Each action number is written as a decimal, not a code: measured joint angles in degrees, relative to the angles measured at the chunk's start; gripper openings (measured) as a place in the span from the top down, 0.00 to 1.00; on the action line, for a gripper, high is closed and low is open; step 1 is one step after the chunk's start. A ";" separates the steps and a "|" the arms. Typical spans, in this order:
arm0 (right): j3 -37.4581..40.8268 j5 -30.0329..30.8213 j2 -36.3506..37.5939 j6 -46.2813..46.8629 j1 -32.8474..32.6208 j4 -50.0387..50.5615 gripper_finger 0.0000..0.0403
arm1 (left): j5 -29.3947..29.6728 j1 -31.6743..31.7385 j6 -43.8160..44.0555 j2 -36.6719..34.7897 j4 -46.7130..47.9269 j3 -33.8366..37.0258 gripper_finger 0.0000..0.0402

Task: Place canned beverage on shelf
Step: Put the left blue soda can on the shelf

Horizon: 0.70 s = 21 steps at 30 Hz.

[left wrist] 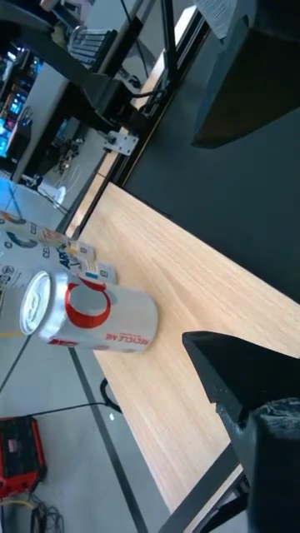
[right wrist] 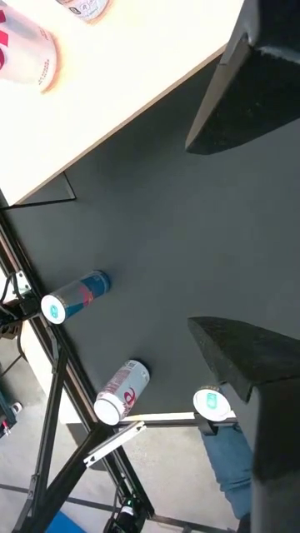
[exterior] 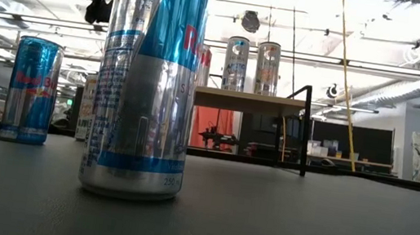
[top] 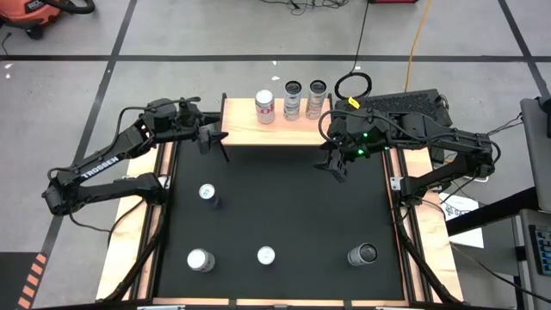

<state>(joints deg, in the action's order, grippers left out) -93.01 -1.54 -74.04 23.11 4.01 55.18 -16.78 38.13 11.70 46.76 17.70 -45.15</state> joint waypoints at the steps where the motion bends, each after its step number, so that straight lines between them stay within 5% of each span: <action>1: 0.00 0.00 0.00 0.00 0.00 0.02 0.22 | 0.00 0.00 0.00 0.00 0.03 0.00 0.06; 13: 0.00 0.00 -0.01 -0.26 0.00 -0.02 0.22 | -0.61 0.00 0.00 0.11 -3.43 0.00 0.06; 21: 0.00 0.00 -0.01 -0.26 0.00 -0.04 0.22 | -15.44 -1.19 -2.60 0.09 -0.43 0.00 0.06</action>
<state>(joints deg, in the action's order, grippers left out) -93.01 -1.54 -74.05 22.85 4.01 55.13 -32.22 36.94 9.11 46.85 17.27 -45.15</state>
